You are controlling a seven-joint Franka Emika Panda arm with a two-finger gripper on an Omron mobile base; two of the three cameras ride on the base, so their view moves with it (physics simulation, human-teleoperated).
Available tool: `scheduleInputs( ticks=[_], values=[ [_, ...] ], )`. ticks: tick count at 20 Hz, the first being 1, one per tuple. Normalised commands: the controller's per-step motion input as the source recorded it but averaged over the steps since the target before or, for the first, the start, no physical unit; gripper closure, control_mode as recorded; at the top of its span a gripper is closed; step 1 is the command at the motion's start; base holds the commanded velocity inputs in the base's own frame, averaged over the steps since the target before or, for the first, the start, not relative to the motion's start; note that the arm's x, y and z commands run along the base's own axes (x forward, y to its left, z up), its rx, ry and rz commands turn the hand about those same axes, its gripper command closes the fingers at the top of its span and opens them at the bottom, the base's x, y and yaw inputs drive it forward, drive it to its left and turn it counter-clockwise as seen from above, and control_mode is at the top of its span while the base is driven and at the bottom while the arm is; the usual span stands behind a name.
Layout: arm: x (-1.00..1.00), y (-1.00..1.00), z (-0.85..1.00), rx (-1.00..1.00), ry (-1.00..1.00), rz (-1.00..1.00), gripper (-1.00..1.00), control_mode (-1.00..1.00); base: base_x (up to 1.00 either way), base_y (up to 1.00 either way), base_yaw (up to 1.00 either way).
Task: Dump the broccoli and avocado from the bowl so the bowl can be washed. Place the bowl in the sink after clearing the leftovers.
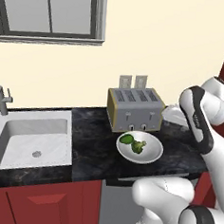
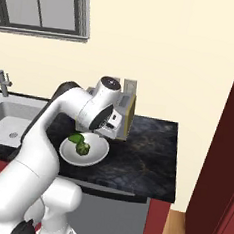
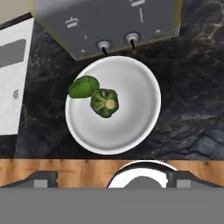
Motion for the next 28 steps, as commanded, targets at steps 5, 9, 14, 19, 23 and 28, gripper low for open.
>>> scheduleInputs(
  ticks=[5,9,14,19,23,28],
  values=[
    [-0.04,-0.44,-0.64,0.00,0.01,-0.15,-1.00,-1.00,0.00,0.00,0.00],
    [0.12,-0.06,-0.69,0.00,0.06,-0.18,-1.00,-1.00,0.00,0.00,0.00],
    [0.13,0.00,-0.60,0.00,0.04,-0.16,-1.00,-1.00,0.00,0.00,0.00],
    [0.23,0.00,-0.45,0.00,0.01,-0.14,-1.00,-1.00,0.00,0.00,0.00],
    [0.56,0.25,-0.30,0.00,0.02,-0.02,-1.00,-1.00,0.00,0.00,0.00],
    [0.48,0.10,-0.19,0.00,0.05,0.00,-1.00,-1.00,0.00,0.00,0.00]
  ],
)
